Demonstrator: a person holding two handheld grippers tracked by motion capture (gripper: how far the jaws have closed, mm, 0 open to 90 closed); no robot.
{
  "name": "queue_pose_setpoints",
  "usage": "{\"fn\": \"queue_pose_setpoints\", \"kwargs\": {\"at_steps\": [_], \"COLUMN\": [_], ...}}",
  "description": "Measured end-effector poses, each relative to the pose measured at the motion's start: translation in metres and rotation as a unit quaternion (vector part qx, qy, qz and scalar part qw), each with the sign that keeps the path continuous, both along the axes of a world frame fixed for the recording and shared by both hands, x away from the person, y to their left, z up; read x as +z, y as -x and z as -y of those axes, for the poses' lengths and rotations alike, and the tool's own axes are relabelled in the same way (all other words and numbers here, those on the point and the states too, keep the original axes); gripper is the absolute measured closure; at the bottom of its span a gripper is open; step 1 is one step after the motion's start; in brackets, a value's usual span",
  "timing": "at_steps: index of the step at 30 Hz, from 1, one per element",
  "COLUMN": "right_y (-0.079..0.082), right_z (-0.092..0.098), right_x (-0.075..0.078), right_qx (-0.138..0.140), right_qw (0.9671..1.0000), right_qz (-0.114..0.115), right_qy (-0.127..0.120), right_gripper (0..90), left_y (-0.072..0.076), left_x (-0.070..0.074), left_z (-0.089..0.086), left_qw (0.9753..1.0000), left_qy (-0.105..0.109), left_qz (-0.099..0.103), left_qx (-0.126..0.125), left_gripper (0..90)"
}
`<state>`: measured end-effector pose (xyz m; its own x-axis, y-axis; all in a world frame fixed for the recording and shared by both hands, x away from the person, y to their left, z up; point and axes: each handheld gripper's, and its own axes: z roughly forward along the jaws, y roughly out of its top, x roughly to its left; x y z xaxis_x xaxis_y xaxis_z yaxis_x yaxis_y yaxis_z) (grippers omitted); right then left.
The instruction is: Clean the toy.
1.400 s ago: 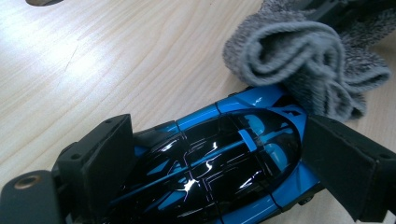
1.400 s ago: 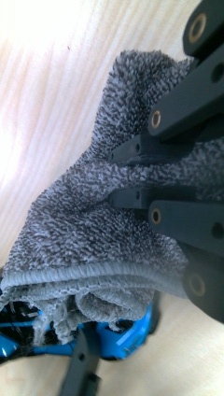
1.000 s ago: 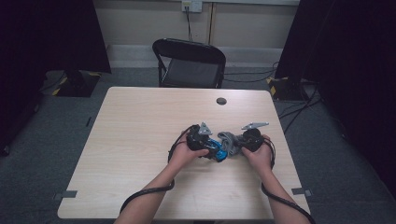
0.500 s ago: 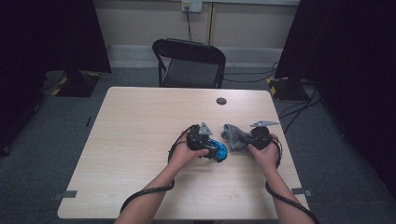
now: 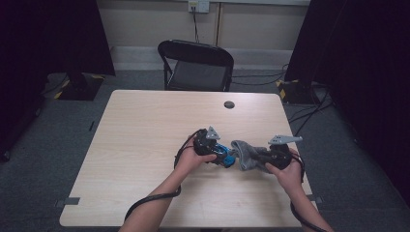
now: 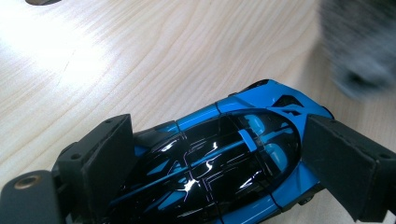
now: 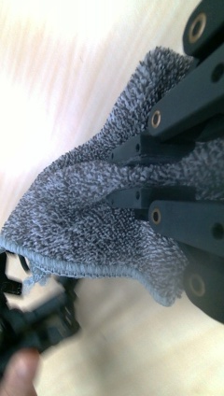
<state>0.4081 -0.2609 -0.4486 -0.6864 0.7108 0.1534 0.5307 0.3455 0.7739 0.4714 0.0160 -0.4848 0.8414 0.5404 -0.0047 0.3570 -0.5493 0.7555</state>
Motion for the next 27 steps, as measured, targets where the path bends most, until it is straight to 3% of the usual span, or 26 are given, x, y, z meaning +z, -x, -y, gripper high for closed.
{"fn": "queue_pose_setpoints", "kwargs": {"at_steps": [6,12,17,19,27], "right_y": [0.018,0.026,0.027,0.025,0.016], "right_z": [-0.004,-0.02,-0.039,-0.046,-0.058], "right_x": [-0.011,-0.019,-0.024,-0.027,-0.034], "right_qx": [0.026,0.064,0.095,0.1,0.105], "right_qw": [0.9995,0.9974,0.9942,0.993,0.9911], "right_qz": [-0.017,-0.022,-0.022,-0.019,-0.02], "right_qy": [0.008,0.024,0.045,0.06,0.079], "right_gripper": [81.2,81.1,81.0,81.0,81.0], "left_y": [0.0,0.0,0.0,0.0,0.001], "left_x": [0.001,0.0,0.0,0.001,0.0], "left_z": [0.001,0.001,0.001,0.001,0.0], "left_qw": [1.0,1.0,1.0,1.0,1.0], "left_qy": [-0.003,-0.002,-0.002,-0.003,-0.001], "left_qz": [-0.002,-0.001,-0.001,-0.001,0.002], "left_qx": [0.0,0.0,0.0,0.0,0.001], "left_gripper": [9.7,9.7,9.7,9.7,9.7]}}
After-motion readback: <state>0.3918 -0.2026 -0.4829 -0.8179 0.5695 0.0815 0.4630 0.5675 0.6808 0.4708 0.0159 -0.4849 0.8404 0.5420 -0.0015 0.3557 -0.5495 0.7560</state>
